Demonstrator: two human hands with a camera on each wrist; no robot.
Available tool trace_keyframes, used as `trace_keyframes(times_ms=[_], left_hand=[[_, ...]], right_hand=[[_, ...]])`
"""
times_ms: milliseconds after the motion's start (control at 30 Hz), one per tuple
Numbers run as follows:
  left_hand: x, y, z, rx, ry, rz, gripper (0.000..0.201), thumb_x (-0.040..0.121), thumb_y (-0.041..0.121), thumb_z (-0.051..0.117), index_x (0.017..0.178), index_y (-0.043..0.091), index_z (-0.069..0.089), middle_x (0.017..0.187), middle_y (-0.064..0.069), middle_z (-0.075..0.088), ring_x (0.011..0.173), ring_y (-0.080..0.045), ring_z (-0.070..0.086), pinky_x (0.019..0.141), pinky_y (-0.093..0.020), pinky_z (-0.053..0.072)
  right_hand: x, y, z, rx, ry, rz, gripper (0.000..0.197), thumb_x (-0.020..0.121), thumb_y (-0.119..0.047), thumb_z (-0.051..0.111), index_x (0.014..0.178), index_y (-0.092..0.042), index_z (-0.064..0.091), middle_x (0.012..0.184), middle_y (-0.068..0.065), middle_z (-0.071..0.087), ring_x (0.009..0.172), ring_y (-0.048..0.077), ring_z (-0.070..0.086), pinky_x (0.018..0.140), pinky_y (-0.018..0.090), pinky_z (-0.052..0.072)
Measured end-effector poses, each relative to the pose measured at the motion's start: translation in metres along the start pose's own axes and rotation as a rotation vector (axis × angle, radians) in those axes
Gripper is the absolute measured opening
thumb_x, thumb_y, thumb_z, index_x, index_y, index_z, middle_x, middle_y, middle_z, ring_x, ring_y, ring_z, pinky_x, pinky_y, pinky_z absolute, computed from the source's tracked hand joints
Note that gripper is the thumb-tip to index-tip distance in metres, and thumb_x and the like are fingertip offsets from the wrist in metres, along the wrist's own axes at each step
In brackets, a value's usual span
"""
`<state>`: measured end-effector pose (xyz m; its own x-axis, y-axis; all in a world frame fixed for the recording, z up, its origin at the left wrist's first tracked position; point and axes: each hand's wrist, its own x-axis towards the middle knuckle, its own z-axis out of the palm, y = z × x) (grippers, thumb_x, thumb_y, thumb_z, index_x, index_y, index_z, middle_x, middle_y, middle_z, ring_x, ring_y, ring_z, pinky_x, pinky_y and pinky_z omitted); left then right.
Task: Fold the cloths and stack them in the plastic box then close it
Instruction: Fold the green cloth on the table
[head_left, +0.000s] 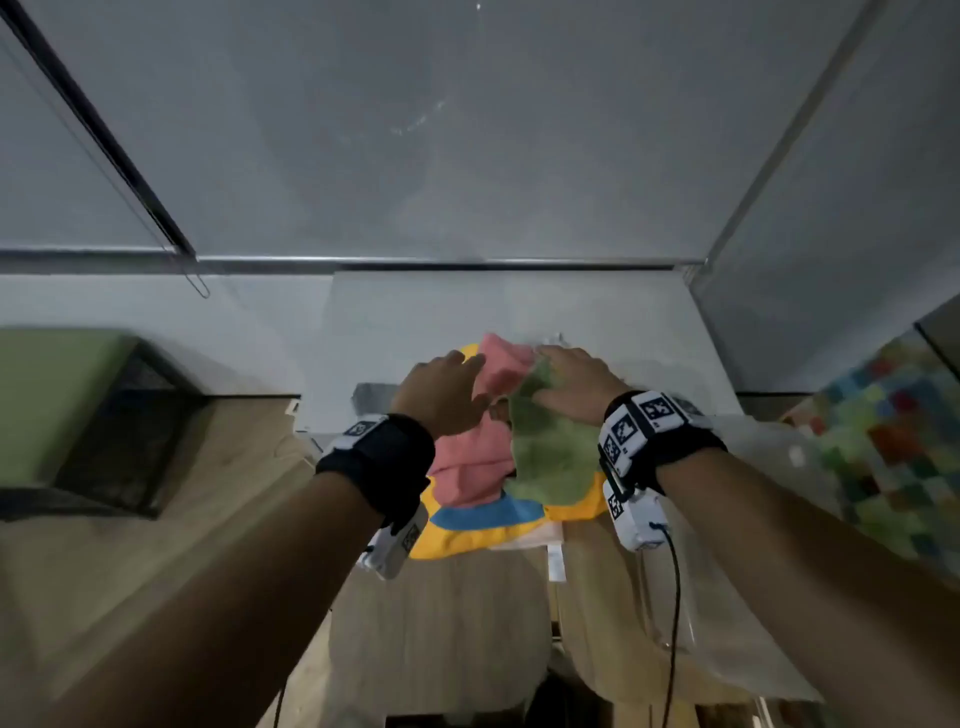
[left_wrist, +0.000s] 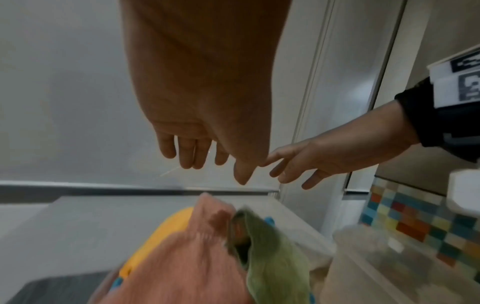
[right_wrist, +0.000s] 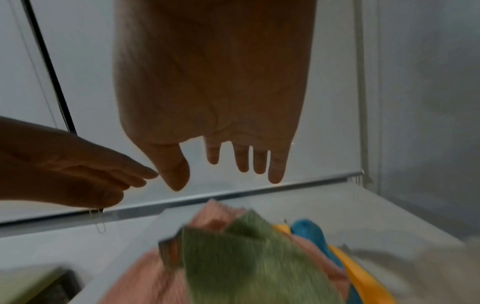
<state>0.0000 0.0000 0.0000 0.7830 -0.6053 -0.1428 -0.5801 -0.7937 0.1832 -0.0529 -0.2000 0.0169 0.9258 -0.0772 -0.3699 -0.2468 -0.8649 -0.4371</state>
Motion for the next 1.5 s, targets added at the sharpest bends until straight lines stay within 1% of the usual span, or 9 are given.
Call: trace_keyframes(times_ms=[200,400,500,733,900,1000,1200,1367,1500], left_hand=[[0.012,0.005,0.079,-0.174,-0.074,0.088,0.052,0.089,0.030,0.057,0.137,0.015,0.045,0.123,-0.012,0.056,0.110,-0.034,0.058,0.084,-0.043,0.050],[0.020,0.009,0.120,-0.412,0.028,0.083,0.024,0.091,0.026,0.053,0.104,0.006,0.056,0.096,-0.016,0.061,0.088,-0.034,0.059,0.071,-0.042,0.045],[0.020,0.008,0.125,-0.463,0.044,0.108,0.023,0.085,0.027,0.051,0.095,0.008,0.057,0.084,-0.012,0.056,0.079,-0.029,0.054,0.069,-0.041,0.044],[-0.022,0.030,0.101,-0.715,0.115,0.124,0.021,0.081,0.024,0.051,0.072,0.005,0.050,0.075,-0.002,0.046,0.065,-0.011,0.042,0.059,-0.016,0.028],[-0.058,0.035,0.094,-0.801,0.114,0.034,0.032,0.071,0.004,0.066,0.061,0.012,0.037,0.058,0.003,0.038,0.054,-0.007,0.034,0.051,-0.023,0.026],[-0.080,0.025,0.091,-0.903,0.099,-0.055,0.020,0.068,-0.005,0.064,0.067,0.007,0.048,0.060,-0.005,0.052,0.055,-0.008,0.047,0.053,-0.022,0.038],[-0.118,0.021,0.103,-0.769,-0.121,0.028,0.033,0.080,0.041,0.070,0.108,0.025,0.065,0.100,0.009,0.066,0.086,-0.004,0.064,0.074,-0.019,0.051],[-0.133,0.019,0.125,-0.639,0.001,0.063,0.035,0.090,0.039,0.046,0.086,0.008,0.062,0.079,-0.003,0.063,0.073,-0.017,0.058,0.068,-0.036,0.046],[-0.152,0.020,0.131,-0.726,-0.119,-0.108,0.040,0.085,0.043,0.041,0.085,0.006,0.056,0.069,-0.004,0.056,0.065,-0.013,0.050,0.064,-0.033,0.038]], right_hand=[[0.021,0.045,0.077,0.019,-0.043,0.022,0.082,0.082,-0.031,0.069,0.152,-0.021,0.028,0.156,0.009,0.030,0.142,0.030,0.031,0.113,0.041,0.032],[0.027,0.066,0.129,0.118,0.037,0.045,0.050,0.077,-0.024,0.070,0.124,-0.014,0.057,0.132,0.012,0.046,0.121,0.035,0.048,0.099,0.044,0.043],[0.022,0.071,0.137,0.168,0.117,0.018,0.031,0.074,-0.023,0.063,0.103,-0.012,0.060,0.112,0.008,0.052,0.104,0.033,0.054,0.084,0.043,0.047],[-0.027,0.060,0.133,0.262,0.241,-0.187,0.050,0.069,-0.050,0.065,0.104,-0.016,0.051,0.105,-0.002,0.045,0.099,0.019,0.045,0.077,0.034,0.037],[-0.060,0.053,0.146,0.440,0.236,-0.153,0.041,0.070,-0.038,0.071,0.099,-0.021,0.047,0.095,-0.005,0.054,0.086,0.012,0.052,0.067,0.027,0.044],[-0.080,0.053,0.150,0.518,0.175,-0.133,0.036,0.075,-0.037,0.063,0.102,-0.015,0.059,0.094,-0.002,0.061,0.086,0.013,0.058,0.068,0.025,0.044],[-0.107,0.046,0.162,0.723,-0.048,-0.059,0.020,0.087,-0.015,0.066,0.101,-0.029,0.066,0.096,-0.011,0.069,0.090,0.000,0.064,0.075,0.021,0.050],[-0.117,0.042,0.175,0.575,-0.243,-0.040,0.030,0.073,-0.025,0.074,0.103,-0.024,0.066,0.100,-0.004,0.070,0.094,0.012,0.066,0.082,0.035,0.055],[-0.121,0.045,0.189,0.479,-0.210,-0.018,0.022,0.078,-0.026,0.071,0.100,-0.025,0.072,0.099,-0.009,0.071,0.092,0.007,0.065,0.081,0.035,0.054]])
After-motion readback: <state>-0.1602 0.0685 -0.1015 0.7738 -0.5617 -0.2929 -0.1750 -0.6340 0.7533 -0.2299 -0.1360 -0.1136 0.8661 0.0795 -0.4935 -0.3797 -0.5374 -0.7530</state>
